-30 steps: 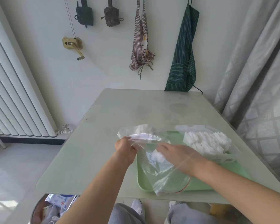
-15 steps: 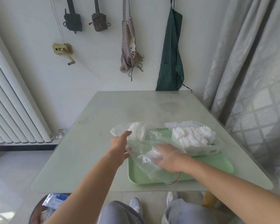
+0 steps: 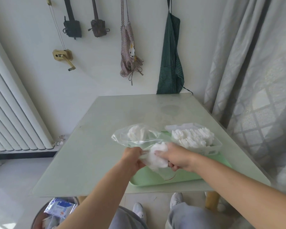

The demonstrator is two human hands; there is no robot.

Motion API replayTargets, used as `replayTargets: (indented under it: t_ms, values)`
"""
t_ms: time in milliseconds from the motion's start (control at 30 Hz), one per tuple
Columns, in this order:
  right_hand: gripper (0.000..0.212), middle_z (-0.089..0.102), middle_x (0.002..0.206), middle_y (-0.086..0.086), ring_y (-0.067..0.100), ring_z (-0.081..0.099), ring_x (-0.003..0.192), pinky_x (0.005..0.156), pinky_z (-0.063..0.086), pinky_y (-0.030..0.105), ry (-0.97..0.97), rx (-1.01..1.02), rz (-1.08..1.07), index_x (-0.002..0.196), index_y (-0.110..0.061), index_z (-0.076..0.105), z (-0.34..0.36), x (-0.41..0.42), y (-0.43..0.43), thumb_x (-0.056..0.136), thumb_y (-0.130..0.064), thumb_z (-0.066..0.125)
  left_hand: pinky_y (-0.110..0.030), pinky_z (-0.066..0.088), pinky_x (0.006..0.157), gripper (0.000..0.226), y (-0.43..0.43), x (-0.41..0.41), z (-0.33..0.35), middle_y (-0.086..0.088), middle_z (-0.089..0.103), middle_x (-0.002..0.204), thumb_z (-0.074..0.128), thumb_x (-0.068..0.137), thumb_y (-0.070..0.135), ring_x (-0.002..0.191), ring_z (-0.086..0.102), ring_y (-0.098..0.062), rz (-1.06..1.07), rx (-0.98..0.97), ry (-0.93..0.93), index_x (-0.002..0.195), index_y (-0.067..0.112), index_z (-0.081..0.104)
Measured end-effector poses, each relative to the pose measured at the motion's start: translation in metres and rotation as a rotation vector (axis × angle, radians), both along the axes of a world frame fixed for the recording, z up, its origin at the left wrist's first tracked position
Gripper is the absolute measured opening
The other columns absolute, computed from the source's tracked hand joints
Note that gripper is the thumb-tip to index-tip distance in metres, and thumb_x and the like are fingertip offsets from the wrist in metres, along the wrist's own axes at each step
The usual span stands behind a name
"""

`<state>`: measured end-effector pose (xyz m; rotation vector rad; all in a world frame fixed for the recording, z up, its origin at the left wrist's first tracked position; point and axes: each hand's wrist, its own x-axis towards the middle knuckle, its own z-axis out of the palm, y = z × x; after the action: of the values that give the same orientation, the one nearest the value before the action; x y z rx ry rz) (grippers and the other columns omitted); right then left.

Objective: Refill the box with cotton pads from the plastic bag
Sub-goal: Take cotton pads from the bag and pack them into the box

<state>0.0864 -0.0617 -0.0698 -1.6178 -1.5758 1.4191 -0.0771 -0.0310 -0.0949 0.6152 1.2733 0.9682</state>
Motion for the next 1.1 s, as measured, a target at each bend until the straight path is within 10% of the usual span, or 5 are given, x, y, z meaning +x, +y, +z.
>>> replayTargets:
  t_ms: [267,433,633,767,1100]
  values:
    - [0.020,0.045,0.057,-0.003,0.008,0.030,0.047,0.043,0.015,0.021,0.085,-0.203,0.102,0.078,-0.017,0.051,0.032,0.038,-0.019,0.091,-0.025,0.065,-0.035,0.057,0.044,0.004,0.021,-0.002,0.009,-0.022,0.060,0.087,0.049,0.094,-0.003,0.052,0.064,-0.028,0.100,0.044,0.040,0.094,-0.004,0.053]
    - [0.026,0.053,0.068,0.005,0.013,0.047,0.054,0.044,0.029,0.022,0.324,-0.076,0.037,0.085,-0.014,0.060,0.038,0.059,-0.015,0.075,-0.034,0.073,-0.029,0.052,0.050,0.035,0.015,-0.018,0.016,-0.011,0.051,0.078,0.075,0.082,0.020,0.060,0.055,-0.025,-0.097,0.042,0.419,0.103,0.002,0.054]
    - [0.047,0.069,0.112,0.006,0.020,0.065,0.105,0.088,0.052,0.034,0.585,0.079,-0.008,0.123,-0.006,0.062,0.039,0.056,-0.003,0.082,-0.027,0.072,-0.038,0.039,0.097,0.082,0.005,-0.028,0.032,-0.014,0.038,0.140,0.074,0.078,0.037,0.126,0.041,-0.033,0.019,0.165,0.866,0.143,0.008,0.034]
    - [0.048,0.069,0.117,0.010,0.023,0.065,0.111,0.094,0.054,0.039,0.625,0.174,-0.037,0.124,-0.002,0.061,0.034,0.045,0.004,0.081,-0.021,0.071,-0.035,0.049,0.096,0.049,-0.012,-0.007,0.057,-0.003,0.062,0.130,0.068,0.086,0.039,0.113,0.060,-0.016,-0.029,0.601,0.472,0.130,0.017,0.059]
    - [0.032,0.069,0.106,0.017,0.030,0.072,0.092,0.075,0.060,0.037,0.603,0.334,-0.299,0.108,-0.006,0.061,0.022,0.048,0.022,0.080,-0.003,0.076,-0.039,0.058,0.085,0.021,-0.005,0.044,0.059,-0.006,0.070,0.088,0.055,0.098,0.022,0.082,0.070,-0.024,-0.176,0.361,-0.145,0.104,0.010,0.072]
